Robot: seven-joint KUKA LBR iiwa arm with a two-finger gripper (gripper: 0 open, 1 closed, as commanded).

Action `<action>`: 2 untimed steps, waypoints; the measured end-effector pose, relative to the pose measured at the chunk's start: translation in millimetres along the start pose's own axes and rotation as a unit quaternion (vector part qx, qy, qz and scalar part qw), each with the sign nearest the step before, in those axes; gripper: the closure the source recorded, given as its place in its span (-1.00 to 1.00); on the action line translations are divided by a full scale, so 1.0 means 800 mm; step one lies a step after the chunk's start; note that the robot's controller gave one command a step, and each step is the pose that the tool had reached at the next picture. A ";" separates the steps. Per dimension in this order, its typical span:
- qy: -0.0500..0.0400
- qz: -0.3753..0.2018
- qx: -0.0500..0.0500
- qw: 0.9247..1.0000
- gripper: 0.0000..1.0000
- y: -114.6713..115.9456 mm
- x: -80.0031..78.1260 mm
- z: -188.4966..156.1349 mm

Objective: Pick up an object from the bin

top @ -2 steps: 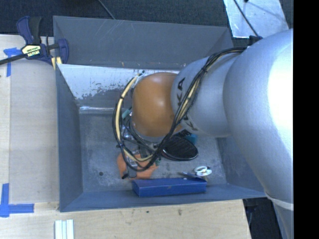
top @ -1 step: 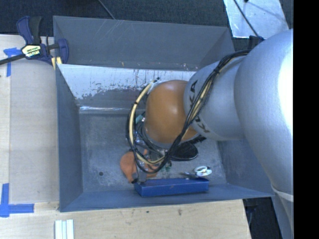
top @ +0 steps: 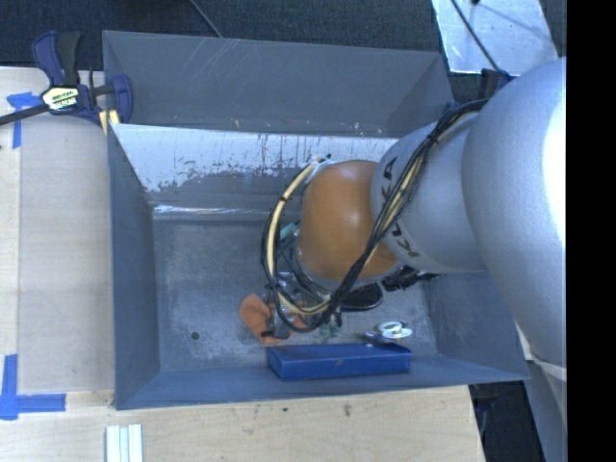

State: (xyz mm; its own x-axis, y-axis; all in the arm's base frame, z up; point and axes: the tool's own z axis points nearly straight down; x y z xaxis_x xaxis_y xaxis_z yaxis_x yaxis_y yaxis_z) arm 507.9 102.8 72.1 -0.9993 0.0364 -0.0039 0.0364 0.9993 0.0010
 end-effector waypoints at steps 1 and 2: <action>0.000 0.000 0.000 1.000 1.00 0.000 0.000 0.000; 0.003 0.003 0.002 1.000 1.00 0.007 -0.008 0.001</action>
Offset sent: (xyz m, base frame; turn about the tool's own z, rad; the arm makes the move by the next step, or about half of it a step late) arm 0.0362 0.0339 -0.0021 0.0176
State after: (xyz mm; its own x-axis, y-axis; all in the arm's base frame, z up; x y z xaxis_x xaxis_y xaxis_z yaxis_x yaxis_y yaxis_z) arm 514.8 107.8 71.5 -0.9991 0.0427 0.0029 0.0427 0.9991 -0.0021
